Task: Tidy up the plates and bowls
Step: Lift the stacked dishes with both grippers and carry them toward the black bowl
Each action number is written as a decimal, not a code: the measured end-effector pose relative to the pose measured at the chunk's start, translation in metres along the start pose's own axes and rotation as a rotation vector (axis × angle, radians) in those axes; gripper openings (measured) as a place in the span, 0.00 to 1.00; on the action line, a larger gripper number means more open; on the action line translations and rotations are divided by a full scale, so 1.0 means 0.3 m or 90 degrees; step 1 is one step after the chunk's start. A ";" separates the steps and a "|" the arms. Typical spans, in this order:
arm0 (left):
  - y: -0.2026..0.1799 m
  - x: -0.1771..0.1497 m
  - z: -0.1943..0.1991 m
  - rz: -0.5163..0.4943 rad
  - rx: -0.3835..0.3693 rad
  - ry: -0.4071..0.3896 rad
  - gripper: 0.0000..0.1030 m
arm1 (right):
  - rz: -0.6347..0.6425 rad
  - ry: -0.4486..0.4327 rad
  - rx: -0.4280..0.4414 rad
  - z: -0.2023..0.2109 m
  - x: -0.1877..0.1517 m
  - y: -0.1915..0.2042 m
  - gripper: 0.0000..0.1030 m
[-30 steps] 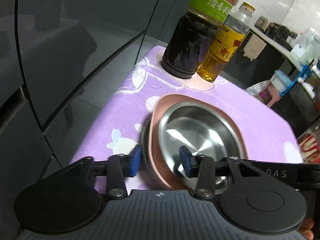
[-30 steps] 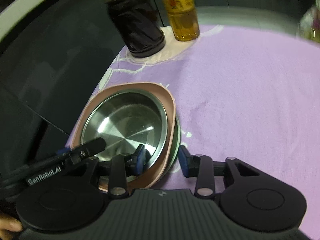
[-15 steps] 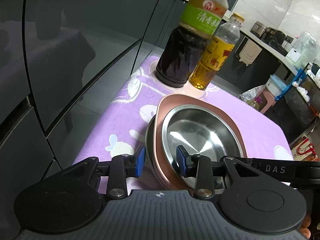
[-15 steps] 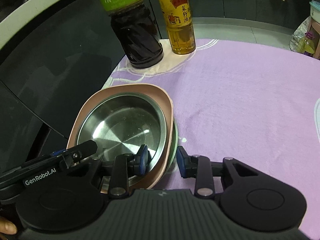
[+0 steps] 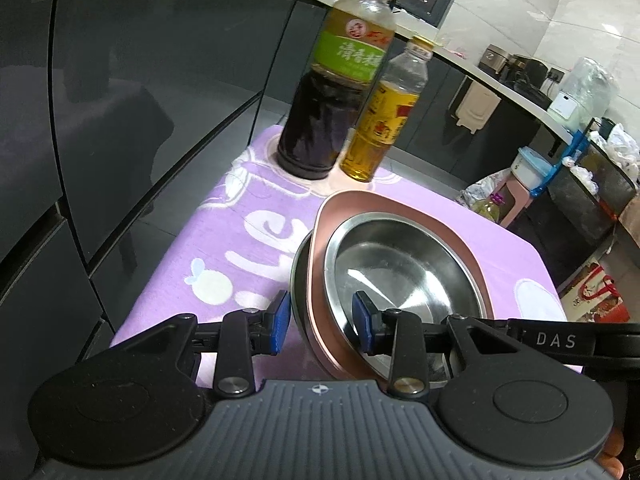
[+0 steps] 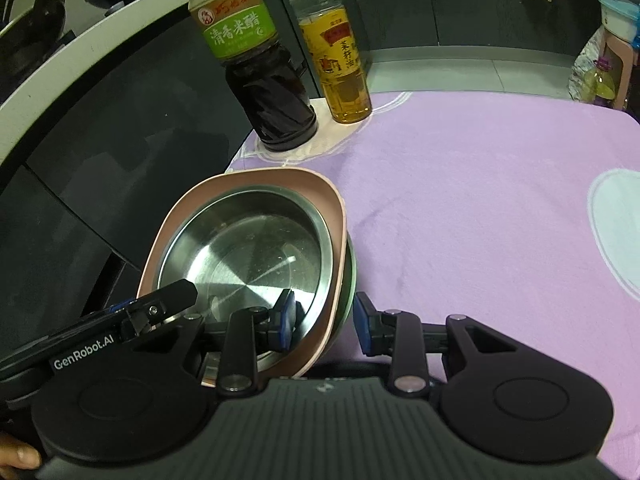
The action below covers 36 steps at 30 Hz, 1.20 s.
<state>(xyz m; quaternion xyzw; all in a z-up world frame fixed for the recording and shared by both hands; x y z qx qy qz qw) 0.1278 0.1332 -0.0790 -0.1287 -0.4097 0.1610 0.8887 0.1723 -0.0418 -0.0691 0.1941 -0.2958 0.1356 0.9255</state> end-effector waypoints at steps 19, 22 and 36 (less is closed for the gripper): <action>-0.165 -0.137 0.153 -0.047 -0.050 0.013 0.30 | -0.058 -0.041 0.002 0.249 -0.159 -0.091 0.28; -0.197 -0.156 0.176 -0.058 -0.055 0.012 0.30 | -0.066 -0.051 -0.001 0.283 -0.186 -0.105 0.28; -0.298 -0.255 0.233 -0.100 -0.071 0.028 0.30 | -0.105 -0.086 -0.012 0.403 -0.298 -0.182 0.28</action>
Point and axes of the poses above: each gripper's, at about its wrist camera, not at the fingertips, and z roughly against the way its jaws point, y to its left, x to its top, the point moved 5 cm from there along -z, roughly the way its jaws point, and after that the axes turned 2 degrees about z, right-handed, at the moved point
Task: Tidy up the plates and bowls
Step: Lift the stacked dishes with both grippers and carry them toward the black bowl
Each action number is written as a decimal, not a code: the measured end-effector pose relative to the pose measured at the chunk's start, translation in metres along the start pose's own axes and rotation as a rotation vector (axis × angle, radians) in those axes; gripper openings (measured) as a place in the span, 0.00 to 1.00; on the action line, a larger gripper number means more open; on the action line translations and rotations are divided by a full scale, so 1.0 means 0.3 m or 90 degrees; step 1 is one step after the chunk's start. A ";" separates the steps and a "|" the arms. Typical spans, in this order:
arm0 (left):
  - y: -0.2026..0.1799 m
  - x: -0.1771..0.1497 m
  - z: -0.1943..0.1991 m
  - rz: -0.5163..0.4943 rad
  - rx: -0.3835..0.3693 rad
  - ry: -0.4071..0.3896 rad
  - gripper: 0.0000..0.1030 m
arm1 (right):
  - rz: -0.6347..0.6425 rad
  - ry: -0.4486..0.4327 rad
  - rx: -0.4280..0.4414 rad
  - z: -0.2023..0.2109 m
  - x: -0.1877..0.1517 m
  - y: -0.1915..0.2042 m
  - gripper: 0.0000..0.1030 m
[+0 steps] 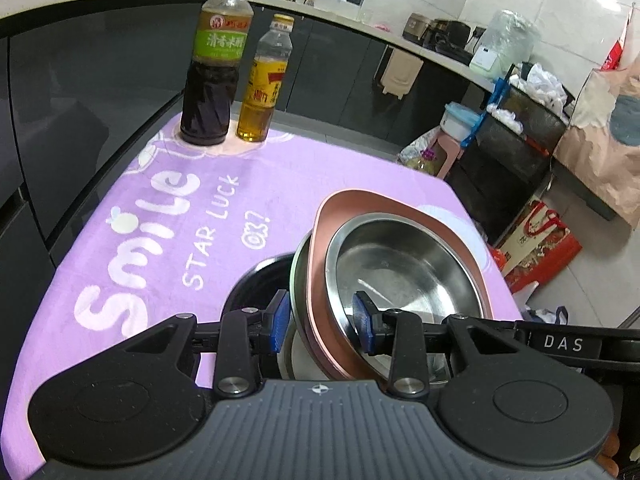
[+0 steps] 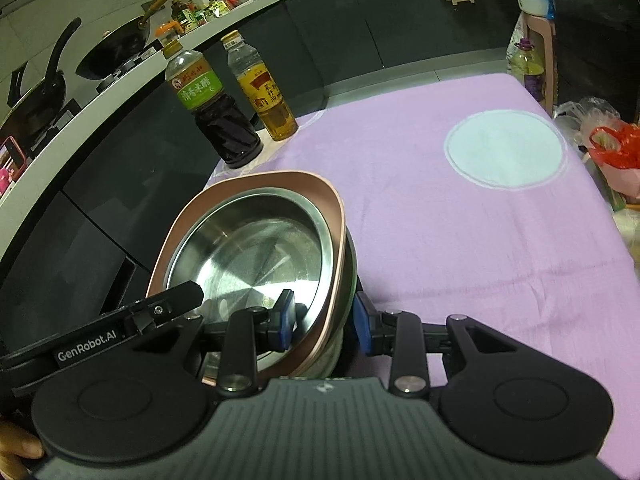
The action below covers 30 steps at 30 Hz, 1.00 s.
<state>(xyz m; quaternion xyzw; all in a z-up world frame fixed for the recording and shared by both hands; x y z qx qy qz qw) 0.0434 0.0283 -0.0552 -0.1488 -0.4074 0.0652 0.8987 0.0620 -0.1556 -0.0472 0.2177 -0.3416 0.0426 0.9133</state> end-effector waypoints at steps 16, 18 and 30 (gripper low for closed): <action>0.005 -0.051 -0.034 0.006 0.033 0.031 0.31 | -0.015 -0.017 0.031 0.001 -0.043 -0.040 0.30; 0.008 -0.052 -0.033 0.009 0.037 0.029 0.31 | -0.012 -0.016 0.036 -0.002 -0.044 -0.037 0.30; 0.052 -0.054 -0.037 0.034 0.052 0.033 0.32 | -0.011 0.026 0.077 -0.054 -0.050 -0.010 0.31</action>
Point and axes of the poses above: each gripper's, at about its wrist camera, not at the fingertips, and z roughly against the way its jaws point, y to its left, x to its top, the point moved 5 cm from there along -z, roughly the way its jaws point, and after that the axes turned 2 degrees about z, right-handed, at the moved point
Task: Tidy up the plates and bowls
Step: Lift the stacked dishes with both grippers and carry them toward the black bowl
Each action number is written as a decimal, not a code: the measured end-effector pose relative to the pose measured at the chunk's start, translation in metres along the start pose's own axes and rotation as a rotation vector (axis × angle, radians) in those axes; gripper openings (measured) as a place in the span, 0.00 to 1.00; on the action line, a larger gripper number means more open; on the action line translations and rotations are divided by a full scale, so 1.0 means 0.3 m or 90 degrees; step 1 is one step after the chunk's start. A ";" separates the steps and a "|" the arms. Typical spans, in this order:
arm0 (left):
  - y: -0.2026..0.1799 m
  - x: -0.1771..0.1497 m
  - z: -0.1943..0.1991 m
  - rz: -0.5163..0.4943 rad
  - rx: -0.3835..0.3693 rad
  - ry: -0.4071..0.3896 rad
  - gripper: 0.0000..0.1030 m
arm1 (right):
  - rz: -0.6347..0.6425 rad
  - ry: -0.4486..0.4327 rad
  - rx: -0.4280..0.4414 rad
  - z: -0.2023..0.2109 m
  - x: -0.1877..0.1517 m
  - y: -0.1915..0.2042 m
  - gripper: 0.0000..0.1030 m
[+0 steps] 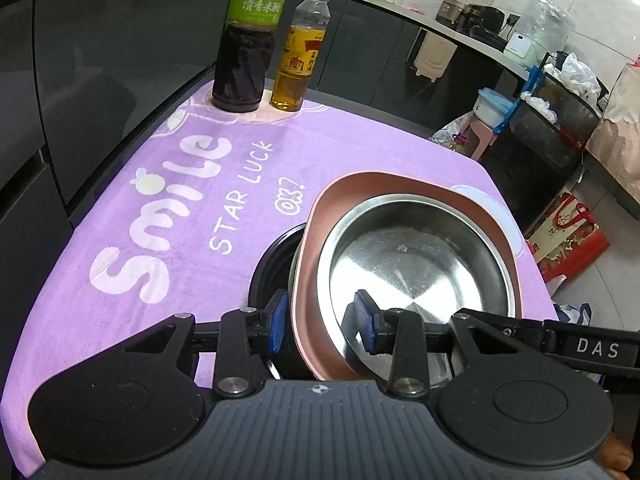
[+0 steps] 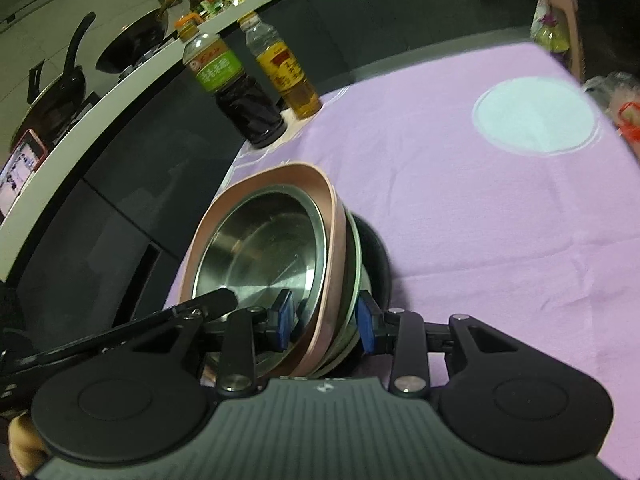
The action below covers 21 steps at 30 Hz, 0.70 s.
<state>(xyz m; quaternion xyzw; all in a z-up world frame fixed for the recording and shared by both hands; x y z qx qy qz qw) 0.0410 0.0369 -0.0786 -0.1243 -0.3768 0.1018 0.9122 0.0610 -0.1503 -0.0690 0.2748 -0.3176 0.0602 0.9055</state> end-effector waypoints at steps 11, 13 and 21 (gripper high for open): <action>0.011 0.001 -0.009 0.008 -0.016 0.014 0.32 | 0.015 0.005 -0.022 -0.012 0.005 0.024 0.31; 0.011 -0.001 -0.014 0.012 -0.024 0.023 0.32 | 0.018 0.002 -0.026 -0.009 0.008 0.024 0.31; 0.021 0.002 -0.013 0.018 -0.018 0.019 0.32 | 0.027 -0.003 -0.031 -0.019 0.017 0.026 0.32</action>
Point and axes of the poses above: each gripper's, at about its wrist camera, not at the fingertips, and z roughly against the way its jaws point, y to its left, x to its top, the point moved 5 cm from there along -z, roughly the way its jaws point, and after that the axes turned 2 degrees about z, right-handed, at the moved point
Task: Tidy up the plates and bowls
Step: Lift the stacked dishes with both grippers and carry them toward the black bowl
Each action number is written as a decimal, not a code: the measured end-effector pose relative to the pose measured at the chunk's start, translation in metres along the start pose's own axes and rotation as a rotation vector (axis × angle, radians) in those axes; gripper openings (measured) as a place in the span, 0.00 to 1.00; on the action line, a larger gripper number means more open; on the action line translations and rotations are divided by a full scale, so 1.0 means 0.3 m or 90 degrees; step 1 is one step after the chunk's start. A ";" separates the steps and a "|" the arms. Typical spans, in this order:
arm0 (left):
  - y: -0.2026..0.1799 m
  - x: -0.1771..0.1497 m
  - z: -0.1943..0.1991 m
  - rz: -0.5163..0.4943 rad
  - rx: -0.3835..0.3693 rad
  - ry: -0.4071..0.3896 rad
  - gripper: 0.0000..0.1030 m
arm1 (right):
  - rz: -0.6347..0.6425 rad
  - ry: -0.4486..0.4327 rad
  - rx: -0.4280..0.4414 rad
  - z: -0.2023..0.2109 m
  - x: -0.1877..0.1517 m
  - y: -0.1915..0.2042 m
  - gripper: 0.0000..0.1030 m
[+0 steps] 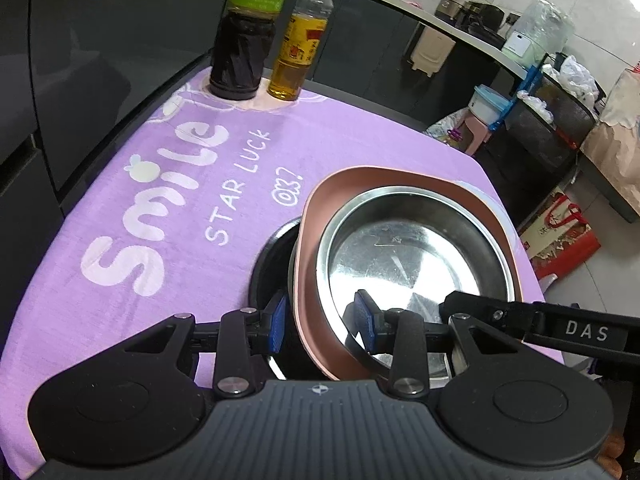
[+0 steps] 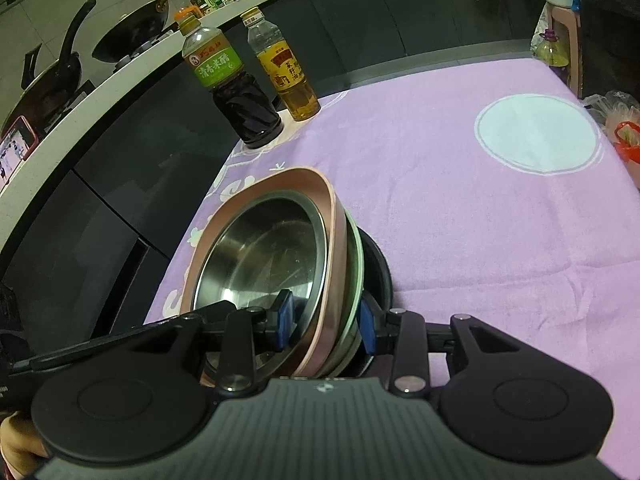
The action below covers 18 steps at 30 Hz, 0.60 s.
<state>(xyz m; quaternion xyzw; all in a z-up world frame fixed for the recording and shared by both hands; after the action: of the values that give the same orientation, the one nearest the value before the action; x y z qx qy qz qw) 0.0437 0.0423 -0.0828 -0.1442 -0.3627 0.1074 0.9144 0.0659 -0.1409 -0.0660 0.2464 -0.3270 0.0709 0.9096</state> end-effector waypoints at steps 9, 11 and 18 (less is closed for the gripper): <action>-0.004 0.001 -0.002 0.002 -0.010 0.004 0.32 | -0.048 0.020 0.033 -0.029 0.021 -0.021 0.31; -0.008 0.002 0.002 -0.001 -0.013 0.001 0.32 | -0.065 0.027 0.044 -0.028 0.024 -0.035 0.30; -0.021 0.004 0.001 -0.006 -0.012 0.006 0.32 | -0.093 0.036 0.043 -0.010 0.024 -0.041 0.30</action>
<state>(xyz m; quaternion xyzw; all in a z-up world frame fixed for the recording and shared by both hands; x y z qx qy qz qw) 0.0449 0.0368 -0.0796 -0.1513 -0.3602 0.0993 0.9152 0.0768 -0.1503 -0.0685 0.2983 -0.2797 0.0223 0.9123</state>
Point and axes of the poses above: each gripper's, at about its wrist camera, not at the fingertips, and z roughly against the way its jaws point, y to its left, x to its top, the point moved 5 cm from there along -z, roughly the way its jaws point, and after that the axes turned 2 degrees about z, right-handed, at the moved point
